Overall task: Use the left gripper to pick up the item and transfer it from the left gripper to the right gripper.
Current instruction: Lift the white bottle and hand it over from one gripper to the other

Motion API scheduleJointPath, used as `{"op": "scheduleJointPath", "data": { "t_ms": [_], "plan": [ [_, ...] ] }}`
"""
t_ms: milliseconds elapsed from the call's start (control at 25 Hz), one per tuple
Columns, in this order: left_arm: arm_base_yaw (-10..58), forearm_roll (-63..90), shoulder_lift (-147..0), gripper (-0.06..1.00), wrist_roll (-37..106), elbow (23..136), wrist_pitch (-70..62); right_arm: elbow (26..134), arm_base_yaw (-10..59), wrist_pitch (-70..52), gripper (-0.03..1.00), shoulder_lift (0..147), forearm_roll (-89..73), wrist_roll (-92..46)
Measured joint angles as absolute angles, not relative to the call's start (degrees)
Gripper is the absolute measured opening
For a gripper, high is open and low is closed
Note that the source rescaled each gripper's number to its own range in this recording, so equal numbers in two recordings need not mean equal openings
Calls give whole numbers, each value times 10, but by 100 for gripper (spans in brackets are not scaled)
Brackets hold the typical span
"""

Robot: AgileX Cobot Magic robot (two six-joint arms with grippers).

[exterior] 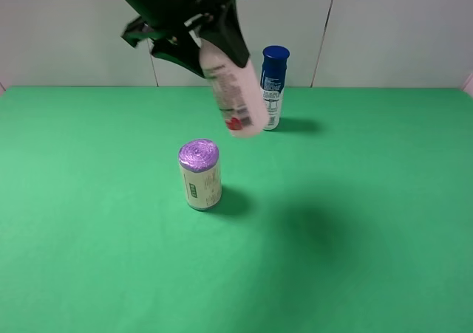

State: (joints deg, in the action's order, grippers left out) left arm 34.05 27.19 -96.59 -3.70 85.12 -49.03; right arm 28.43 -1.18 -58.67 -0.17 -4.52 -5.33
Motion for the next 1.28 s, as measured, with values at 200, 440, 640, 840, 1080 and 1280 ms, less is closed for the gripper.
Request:
{"op": "scheduleJointPath", "data": {
  "t_ms": [200, 440, 640, 840, 1080, 1280],
  "plan": [
    [344, 365, -1015, 1, 0, 851, -477, 284, -12, -587, 100, -2, -47, -53],
    [344, 460, -1060, 1, 58, 851, -467, 284, -12, -587, 100, -2, -47, -53],
    [344, 465, -1073, 1, 64, 851, -465, 284, -12, -587, 100, -2, -47, -53],
    [344, 465, -1074, 1, 65, 851, -465, 284, -12, -587, 100, -2, -66, -53],
    [344, 465, -1074, 1, 66, 851, -465, 284, -12, -587, 100, -2, -99, -57],
    [344, 468, -1074, 1, 89, 851, -480, 289, -12, -596, 100, 11, -139, -87]
  ]
}}
